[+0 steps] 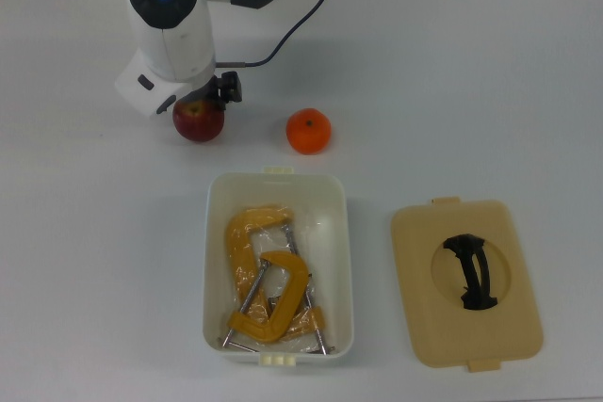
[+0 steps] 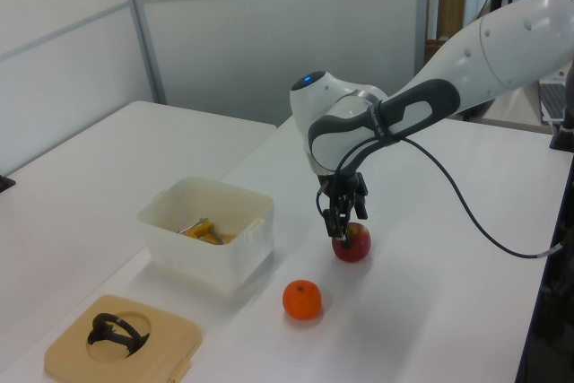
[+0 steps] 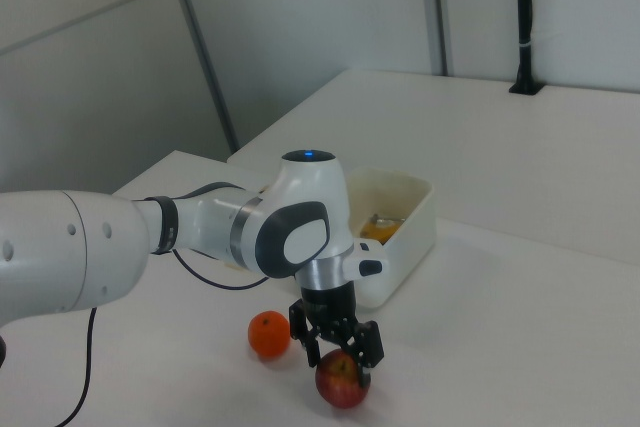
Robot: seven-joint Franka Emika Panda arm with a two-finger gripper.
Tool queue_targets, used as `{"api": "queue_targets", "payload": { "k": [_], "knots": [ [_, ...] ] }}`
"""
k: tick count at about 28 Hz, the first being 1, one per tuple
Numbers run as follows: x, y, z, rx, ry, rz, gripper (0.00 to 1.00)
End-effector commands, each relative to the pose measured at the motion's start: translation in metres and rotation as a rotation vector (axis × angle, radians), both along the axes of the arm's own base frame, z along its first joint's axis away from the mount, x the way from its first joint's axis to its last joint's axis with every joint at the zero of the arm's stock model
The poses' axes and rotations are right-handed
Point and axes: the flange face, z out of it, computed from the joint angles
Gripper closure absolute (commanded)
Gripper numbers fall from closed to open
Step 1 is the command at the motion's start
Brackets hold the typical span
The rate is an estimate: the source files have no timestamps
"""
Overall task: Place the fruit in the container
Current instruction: 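Close the gripper around the red apple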
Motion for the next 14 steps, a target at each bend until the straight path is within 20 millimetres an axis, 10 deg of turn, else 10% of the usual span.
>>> {"api": "queue_targets", "payload": {
  "k": [1,5,11,14],
  "knots": [
    [-0.002,0.0,-0.012,-0.008,-0.006,0.029,0.0],
    [-0.002,0.0,-0.012,-0.008,-0.007,0.028,0.0],
    [-0.001,-0.002,0.0,-0.012,-0.024,0.026,0.47],
    [-0.002,-0.001,0.025,-0.019,-0.057,0.021,0.5]
  ]
}}
